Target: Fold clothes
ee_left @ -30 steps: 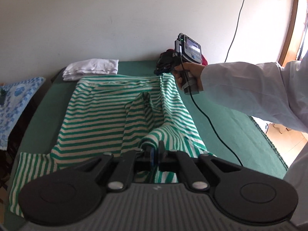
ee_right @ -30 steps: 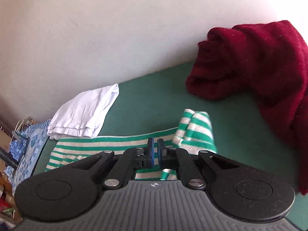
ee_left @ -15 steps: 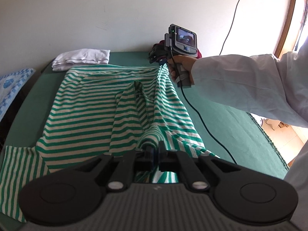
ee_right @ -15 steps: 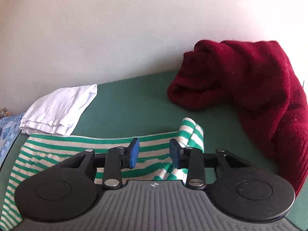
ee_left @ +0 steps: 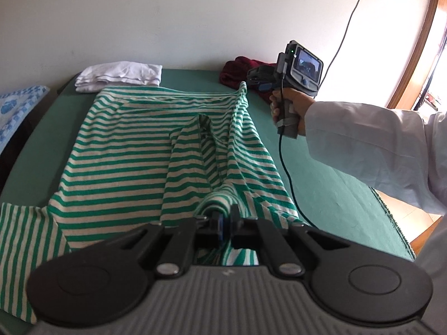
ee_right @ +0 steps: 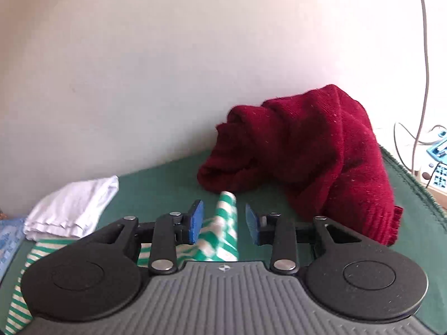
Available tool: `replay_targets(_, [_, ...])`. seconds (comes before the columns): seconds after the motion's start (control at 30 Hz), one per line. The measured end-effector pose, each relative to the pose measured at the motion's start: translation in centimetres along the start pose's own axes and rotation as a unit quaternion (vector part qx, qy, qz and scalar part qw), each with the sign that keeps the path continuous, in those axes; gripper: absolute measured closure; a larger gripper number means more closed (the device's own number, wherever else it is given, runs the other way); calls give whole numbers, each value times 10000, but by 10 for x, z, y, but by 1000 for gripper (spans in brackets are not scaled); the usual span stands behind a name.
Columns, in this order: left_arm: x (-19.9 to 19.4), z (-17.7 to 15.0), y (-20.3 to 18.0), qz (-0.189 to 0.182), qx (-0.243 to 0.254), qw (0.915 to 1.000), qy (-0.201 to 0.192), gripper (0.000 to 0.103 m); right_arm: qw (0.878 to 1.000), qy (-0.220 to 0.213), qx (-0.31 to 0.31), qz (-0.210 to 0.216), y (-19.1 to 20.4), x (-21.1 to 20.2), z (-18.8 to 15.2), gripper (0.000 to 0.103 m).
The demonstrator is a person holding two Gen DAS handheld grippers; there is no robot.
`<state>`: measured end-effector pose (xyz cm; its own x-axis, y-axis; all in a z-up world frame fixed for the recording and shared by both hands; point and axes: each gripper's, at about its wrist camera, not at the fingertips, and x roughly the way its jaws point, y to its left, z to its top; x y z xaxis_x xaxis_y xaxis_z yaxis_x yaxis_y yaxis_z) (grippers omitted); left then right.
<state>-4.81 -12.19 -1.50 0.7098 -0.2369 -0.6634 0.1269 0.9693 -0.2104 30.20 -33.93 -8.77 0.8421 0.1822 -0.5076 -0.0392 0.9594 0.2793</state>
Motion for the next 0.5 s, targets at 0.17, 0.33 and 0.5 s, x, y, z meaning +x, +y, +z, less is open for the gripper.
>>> replay_targets(0.17, [3, 0, -2, -21, 157, 9998, 81, 102, 9968, 450, 629, 204, -16, 14, -3, 65])
replay_targets(0.33, [4, -1, -2, -18, 186, 9997, 151, 101, 9989, 428, 69, 176, 14, 14, -6, 62])
replay_targets(0.5, [1, 0, -3, -2, 193, 9998, 60, 101, 9950, 743, -629, -234, 42, 28, -13, 79])
